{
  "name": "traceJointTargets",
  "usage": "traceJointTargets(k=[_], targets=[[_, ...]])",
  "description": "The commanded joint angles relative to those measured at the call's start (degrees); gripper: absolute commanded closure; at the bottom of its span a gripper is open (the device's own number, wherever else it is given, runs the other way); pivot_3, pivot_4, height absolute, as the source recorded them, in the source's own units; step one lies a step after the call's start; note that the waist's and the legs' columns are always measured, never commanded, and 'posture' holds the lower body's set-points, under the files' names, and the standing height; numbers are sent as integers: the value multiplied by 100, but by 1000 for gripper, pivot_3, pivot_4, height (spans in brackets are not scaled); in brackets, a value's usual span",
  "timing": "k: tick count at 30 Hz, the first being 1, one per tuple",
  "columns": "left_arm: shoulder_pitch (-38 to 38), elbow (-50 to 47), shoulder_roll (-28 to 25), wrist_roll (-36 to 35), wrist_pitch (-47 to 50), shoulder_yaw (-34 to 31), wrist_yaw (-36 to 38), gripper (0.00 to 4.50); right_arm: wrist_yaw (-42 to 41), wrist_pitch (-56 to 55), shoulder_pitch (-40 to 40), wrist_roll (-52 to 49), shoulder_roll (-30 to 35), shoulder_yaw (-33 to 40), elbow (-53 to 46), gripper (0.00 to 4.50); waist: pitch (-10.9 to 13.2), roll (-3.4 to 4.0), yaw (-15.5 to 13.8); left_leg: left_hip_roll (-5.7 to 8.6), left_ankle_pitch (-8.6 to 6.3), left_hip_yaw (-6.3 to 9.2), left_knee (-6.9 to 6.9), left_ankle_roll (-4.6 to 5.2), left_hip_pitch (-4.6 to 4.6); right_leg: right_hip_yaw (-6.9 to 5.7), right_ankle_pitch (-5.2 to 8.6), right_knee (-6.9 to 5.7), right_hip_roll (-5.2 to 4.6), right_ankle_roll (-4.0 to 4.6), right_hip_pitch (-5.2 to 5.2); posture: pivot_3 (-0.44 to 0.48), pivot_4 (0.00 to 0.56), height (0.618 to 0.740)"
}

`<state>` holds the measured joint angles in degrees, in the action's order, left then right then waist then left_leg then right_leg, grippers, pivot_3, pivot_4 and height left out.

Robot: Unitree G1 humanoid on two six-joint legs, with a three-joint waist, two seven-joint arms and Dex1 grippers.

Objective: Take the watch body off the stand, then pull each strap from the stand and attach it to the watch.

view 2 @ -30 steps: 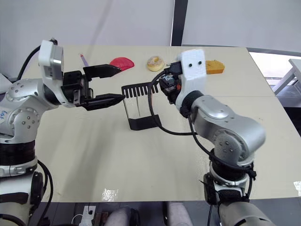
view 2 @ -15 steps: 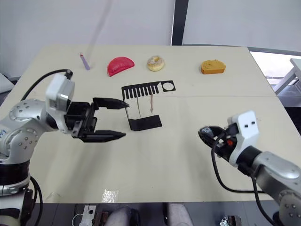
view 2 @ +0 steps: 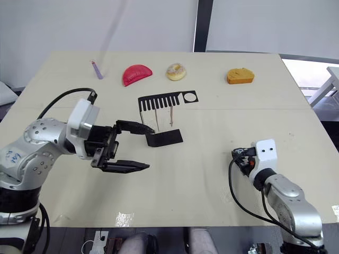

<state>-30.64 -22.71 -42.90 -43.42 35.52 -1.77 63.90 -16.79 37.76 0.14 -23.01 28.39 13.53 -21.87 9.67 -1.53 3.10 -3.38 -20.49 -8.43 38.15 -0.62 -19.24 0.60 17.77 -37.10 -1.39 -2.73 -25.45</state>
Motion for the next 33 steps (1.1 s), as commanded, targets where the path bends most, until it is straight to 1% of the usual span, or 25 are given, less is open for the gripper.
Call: traceJointTargets(k=[1, 7, 13, 15, 16, 17, 19, 21, 25, 27, 29, 31, 33], targets=[[-51, -99, 39, -8, -90, -75, -63, 0, -138, -275, 82, 111, 1, -18, 97, 2904, 0, 0, 3, 0, 0, 0, 0, 0, 0, 0, 0, -1, 0, 0, 0, 0, 150, 737], [-106, -33, 74, -36, -75, -47, -40, 0, -304, -379, 198, 132, 22, -95, 442, 2904, 0, 0, -2, 0, 0, 0, 0, 0, 1, 0, 0, -2, 0, 0, 0, 0, 150, 737], [-207, 120, 78, 47, -131, 0, 58, 0, -379, -363, 275, 75, 24, -89, 589, 2904, 0, 0, 2, 0, 0, 0, 2, 0, 1, 0, 0, -6, 0, 0, 0, 0, 150, 737], [-210, 134, 75, 60, -136, 3, 65, 0, -445, -371, 263, 36, 52, -40, 595, 1868, 0, 0, 0, 0, 0, 0, 3, 0, 1, 0, 0, -7, 0, 0, 0, 0, 150, 737], [-214, 148, 75, 70, -137, 8, 67, 0, -476, -364, 262, 12, 68, -7, 593, 1647, 0, 0, 0, 0, 0, 0, 3, 0, 1, 0, 0, -7, 0, 0, 0, 0, 150, 737], [-194, 144, 63, 73, -124, -1, 53, 0, -537, -348, 227, -27, 117, 52, 544, 1186, 0, 0, -1, 0, 0, 0, 3, 0, 2, 0, 0, -7, 0, 0, 0, 0, 150, 737], [-57, 120, 14, 32, -10, -125, -87, 0, -741, -259, 22, -165, 326, 256, 275, 135, 0, 2, -10, 0, 0, 0, 3, 0, 1, 0, 0, -8, 0, 0, 0, 0, 150, 737], [265, 35, -72, -141, 229, -441, -341, 0, -993, -93, -337, -468, 575, 650, -149, 57, 2, 8, -22, 0, -1, 1, 2, 1, 2, 0, 0, -8, -1, 0, 0, 0, 150, 737], [1344, -264, -507, -521, 699, -1271, -519, 0, -1677, 264, -1346, -1277, 1056, 1883, -877, 57, 5, 4, -22, -8, -2, 5, -5, 0, 2, -3, 3, -9, 0, 3, -2, 0, 150, 737], [1872, -170, -658, -630, 874, -1759, -588, 0, -2127, 351, -1932, -1666, 1205, 2602, -1061, 57, 4, 4, -20, -9, -3, 5, 2, 0, 2, -3, 3, -9, 0, 4, 1, 0, 150, 737], [2367, 58, -732, -609, 931, -2226, -676, 0, -2588, 387, -2500, -2010, 1284, 3301, -1111, 57, 3, 5, -35, -8, -4, 5, 0, 2, 8, -2, 3, -10, -1, 4, 7, 0, 150, 737], [2943, 478, -886, -213, 658, -2654, -558, 0, -3141, 317, -3163, -2162, 1326, 4012, -989, 57, 3, 6, -41, -8, -5, 8, -3, 3, 10, -6, 4, -2, -1, 5, 10, 0, 150, 737], [3202, 688, -992, -36, 468, -2827, -451, 0, -3408, 261, -3489, -2235, 1358, 4320, -912, 57, 2, -2, -43, -6, -7, 7, -8, 5, 14, -6, 4, 3, -1, 5, 14, 0, 150, 737]])
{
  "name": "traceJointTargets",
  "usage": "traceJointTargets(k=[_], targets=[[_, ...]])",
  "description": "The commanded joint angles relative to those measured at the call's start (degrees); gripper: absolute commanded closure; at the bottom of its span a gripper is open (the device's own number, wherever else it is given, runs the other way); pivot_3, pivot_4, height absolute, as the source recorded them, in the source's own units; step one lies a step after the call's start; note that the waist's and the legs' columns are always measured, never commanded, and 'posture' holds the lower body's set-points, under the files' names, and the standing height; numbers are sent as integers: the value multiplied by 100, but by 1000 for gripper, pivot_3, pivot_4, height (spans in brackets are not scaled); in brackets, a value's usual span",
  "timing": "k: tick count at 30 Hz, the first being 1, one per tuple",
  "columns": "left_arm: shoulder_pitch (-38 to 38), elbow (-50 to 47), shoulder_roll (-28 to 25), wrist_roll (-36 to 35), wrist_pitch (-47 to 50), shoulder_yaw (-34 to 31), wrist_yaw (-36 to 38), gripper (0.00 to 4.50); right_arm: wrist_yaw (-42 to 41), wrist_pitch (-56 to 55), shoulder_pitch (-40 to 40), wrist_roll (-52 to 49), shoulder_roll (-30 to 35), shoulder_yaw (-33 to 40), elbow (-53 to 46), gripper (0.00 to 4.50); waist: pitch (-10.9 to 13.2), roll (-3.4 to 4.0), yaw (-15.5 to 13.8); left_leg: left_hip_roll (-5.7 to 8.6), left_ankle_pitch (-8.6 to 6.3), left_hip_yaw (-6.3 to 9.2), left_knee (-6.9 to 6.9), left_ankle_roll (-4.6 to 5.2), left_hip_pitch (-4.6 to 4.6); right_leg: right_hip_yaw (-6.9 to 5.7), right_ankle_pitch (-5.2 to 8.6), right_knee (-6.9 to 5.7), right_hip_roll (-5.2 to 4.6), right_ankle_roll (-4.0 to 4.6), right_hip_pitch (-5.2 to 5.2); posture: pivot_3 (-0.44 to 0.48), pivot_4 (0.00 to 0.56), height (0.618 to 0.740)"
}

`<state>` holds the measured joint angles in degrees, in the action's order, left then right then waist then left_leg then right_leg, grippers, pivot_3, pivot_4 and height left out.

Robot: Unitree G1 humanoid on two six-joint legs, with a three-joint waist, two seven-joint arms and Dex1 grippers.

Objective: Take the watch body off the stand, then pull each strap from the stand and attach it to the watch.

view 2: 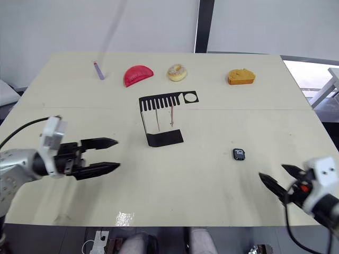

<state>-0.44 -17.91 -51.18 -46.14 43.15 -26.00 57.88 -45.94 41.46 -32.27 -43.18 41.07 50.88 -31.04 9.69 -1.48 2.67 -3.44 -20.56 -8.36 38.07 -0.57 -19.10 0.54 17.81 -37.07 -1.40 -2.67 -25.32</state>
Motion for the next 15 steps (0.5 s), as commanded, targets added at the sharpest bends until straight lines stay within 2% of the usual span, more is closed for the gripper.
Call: traceJointTargets(k=[1, 4, 8, 13, 15], targets=[[169, 377, -178, 273, -351, -497, 99, 0, -585, -143, -346, -248, 98, 694, 59, 57, -4, -16, -1, -1, -2, 0, -1, 1, -2, -2, 0, 6, 0, 1, 0, 0, 150, 737], [-6, 754, -163, 487, -627, -536, -38, 0, -674, -247, -401, -253, 122, 825, 141, 57, -11, -33, -6, -1, -13, 2, 0, 6, 2, -5, -2, 15, -4, 2, 10, 0, 150, 737], [-222, 403, 83, 604, -799, -153, -288, 0, -409, -237, -37, -386, 116, 553, -168, 57, -10, -29, -20, 0, -22, 1, 0, 9, 1, -6, -3, 19, -7, 1, 13, 0, 150, 737], [-430, -648, 870, 661, -762, 596, -1210, 0, 35, -153, 450, -663, 93, -179, -1117, 57, -9, -24, -67, -2, -21, 1, 0, 5, -1, -5, -4, 13, -6, -2, 10, 0, 150, 737], [-600, -902, 1291, 917, -664, 958, -1926, 0, 332, -70, 745, -897, 117, -553, -1477, 57, -10, -24, -100, -2, -19, 2, 3, 3, -1, -5, -4, 10, -4, -3, 11, 0, 150, 737]])
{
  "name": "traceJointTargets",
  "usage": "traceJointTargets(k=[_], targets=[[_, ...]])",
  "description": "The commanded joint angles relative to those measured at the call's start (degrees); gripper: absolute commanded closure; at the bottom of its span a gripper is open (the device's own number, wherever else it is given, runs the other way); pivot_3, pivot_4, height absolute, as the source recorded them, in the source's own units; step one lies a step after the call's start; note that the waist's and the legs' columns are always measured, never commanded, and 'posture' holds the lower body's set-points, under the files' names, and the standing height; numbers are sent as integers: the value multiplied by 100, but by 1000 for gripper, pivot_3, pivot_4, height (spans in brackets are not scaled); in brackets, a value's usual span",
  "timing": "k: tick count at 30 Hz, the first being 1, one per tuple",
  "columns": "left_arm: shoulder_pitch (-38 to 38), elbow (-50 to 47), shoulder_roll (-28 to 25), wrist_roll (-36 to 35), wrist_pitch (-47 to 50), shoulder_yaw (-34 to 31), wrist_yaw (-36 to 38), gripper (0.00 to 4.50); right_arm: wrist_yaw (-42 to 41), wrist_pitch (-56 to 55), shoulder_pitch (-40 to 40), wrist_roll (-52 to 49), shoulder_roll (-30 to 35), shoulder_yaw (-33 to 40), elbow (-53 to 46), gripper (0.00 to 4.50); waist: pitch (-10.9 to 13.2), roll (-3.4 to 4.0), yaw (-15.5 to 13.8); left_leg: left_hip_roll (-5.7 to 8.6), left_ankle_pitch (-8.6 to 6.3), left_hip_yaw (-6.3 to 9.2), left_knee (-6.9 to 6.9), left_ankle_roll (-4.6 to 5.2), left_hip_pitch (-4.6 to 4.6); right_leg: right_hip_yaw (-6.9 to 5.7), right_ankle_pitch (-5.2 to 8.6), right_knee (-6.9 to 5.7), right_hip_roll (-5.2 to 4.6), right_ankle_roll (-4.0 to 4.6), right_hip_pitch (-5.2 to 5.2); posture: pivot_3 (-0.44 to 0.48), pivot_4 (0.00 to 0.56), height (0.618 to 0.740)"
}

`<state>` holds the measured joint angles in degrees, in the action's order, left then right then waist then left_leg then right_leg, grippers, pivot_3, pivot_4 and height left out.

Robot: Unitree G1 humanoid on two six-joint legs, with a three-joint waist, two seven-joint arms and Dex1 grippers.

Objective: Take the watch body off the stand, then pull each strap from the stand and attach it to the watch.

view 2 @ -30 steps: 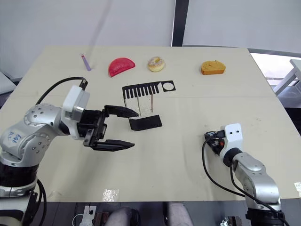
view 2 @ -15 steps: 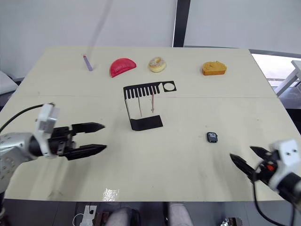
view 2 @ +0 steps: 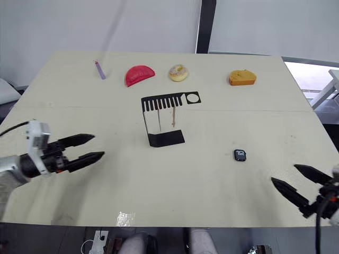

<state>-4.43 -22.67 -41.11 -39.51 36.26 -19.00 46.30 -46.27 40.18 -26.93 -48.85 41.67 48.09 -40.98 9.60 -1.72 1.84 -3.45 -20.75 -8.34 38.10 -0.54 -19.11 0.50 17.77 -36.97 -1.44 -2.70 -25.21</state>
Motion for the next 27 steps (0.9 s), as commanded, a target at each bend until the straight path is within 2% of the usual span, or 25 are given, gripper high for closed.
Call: traceJointTargets(k=[1, 7, 13, 22, 25, 27], targets=[[-304, -503, 482, 441, 47, 457, -1113, 0, 546, 106, 405, -474, 83, -510, -661, 57, -1, -2, -25, 0, 1, 0, 5, -1, 2, 0, 0, -4, 0, -1, 1, 0, 150, 737], [-759, -522, 1280, 1339, 174, 1272, -2458, 0, 1355, 327, 1547, -907, 293, -1828, -1132, 57, -3, -4, -21, 5, 7, -1, 14, 0, 1, 4, -2, -10, 2, -3, 1, 0, 150, 737], [-1002, -324, 1615, 1744, 67, 1768, -2670, 0, 1598, 320, 2152, -675, 346, -2803, -1081, 57, -3, -5, -33, 4, 10, 0, 16, 2, -4, 1, -2, -10, 1, -3, -4, 0, 150, 737], [-1329, -3, 2057, 2470, -118, 2029, -3227, 0, 1793, 195, 2557, -350, 177, -3354, -844, 57, -3, -6, -30, 4, 11, 0, 25, 3, -4, 0, -2, -17, 1, -3, -4, 0, 150, 737], [-1434, 165, 2273, 2695, -228, 2150, -3391, 814, 1811, 177, 2634, -293, 101, -3466, -780, 0, -4, -6, -38, 3, 11, -1, 27, 3, -4, 0, -2, -19, 1, -3, -4, 0, 150, 737], [-1496, 258, 2376, 2800, -285, 2158, -3451, 814, 1805, 171, 2665, -259, 73, -3494, -745, 0, -4, -6, -39, 3, 11, 0, 31, 4, -6, -1, -2, -20, 1, -3, -4, 0, 150, 737]])
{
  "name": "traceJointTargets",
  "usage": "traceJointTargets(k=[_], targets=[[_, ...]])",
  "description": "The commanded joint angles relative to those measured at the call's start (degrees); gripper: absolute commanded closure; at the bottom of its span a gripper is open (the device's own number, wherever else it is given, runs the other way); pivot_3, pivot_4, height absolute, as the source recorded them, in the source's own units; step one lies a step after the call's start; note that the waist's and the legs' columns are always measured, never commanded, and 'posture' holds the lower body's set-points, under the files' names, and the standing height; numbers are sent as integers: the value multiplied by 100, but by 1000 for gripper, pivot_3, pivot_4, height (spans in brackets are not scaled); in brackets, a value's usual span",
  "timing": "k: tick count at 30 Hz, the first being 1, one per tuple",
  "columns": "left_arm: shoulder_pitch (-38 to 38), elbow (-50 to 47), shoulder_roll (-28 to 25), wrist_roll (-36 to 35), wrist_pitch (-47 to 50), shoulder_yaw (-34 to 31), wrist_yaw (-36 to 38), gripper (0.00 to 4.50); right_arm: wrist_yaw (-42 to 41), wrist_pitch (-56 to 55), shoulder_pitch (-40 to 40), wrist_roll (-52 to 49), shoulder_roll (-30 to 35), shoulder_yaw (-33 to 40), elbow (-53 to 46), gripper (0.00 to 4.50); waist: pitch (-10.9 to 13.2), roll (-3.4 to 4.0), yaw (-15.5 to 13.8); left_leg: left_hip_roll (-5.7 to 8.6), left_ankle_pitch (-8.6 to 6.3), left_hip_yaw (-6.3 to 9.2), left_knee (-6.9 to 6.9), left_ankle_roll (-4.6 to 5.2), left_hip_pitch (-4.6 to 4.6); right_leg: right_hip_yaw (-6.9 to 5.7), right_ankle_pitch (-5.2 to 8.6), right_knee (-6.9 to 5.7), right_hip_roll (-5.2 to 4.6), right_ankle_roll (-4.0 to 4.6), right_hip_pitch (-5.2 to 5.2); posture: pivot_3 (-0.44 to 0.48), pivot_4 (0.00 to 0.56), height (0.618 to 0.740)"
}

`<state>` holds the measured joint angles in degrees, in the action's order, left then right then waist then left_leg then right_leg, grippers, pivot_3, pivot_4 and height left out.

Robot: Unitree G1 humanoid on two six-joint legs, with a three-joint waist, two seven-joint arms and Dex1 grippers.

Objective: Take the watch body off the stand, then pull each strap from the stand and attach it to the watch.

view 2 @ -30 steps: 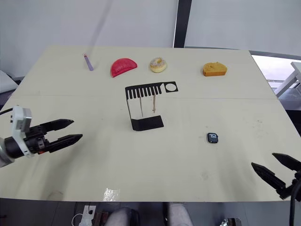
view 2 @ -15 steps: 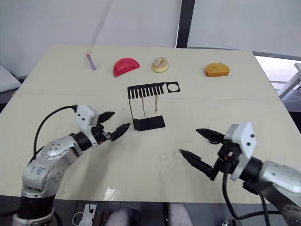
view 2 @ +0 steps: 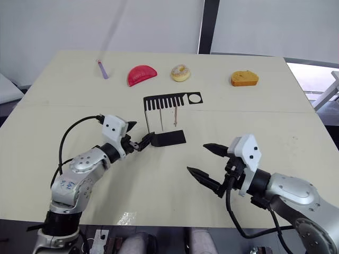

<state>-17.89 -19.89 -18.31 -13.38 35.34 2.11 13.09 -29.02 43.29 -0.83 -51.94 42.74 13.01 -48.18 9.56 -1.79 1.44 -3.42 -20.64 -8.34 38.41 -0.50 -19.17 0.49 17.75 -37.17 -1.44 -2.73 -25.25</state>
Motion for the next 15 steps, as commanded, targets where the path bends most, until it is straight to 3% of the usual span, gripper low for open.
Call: traceJointTargets(k=[1, 3, 4, 8, 15], targets=[[-172, 21, 128, 221, -211, 43, -145, 814, 80, -141, 71, 60, -43, 4, -13, 0, 0, 0, 1, 0, 0, 0, 1, 0, 0, 0, 0, -1, 0, 0, 0, 0, 150, 737], [-195, 79, 178, 269, -288, 33, -134, 814, 83, -150, 98, 75, -52, -16, 11, 0, 0, 0, 2, -1, 0, 0, 1, 0, 0, -1, 0, -3, 0, 0, 0, 0, 150, 737], [-207, 104, 203, 294, -332, 25, -137, 1033, 99, -151, 113, 67, -62, -22, 25, 0, 0, 0, 5, 0, 0, 0, 1, 0, 1, -1, 0, -4, 0, 0, 0, 0, 150, 737], [-270, 212, 257, 329, -386, 56, -58, 2557, 113, -153, 132, 54, -66, -37, 43, 0, 0, 0, 9, -1, 0, -1, 2, 0, 1, 0, 0, -8, 0, 0, -1, 0, 150, 737], [-415, 445, 341, 401, -541, 103, 9, 2557, 144, -148, 123, 25, -73, -24, 40, 0, 0, 0, 2, -1, 0, 0, 15, 0, 0, -1, 0, -16, -1, 0, -1, 0, 150, 737]])
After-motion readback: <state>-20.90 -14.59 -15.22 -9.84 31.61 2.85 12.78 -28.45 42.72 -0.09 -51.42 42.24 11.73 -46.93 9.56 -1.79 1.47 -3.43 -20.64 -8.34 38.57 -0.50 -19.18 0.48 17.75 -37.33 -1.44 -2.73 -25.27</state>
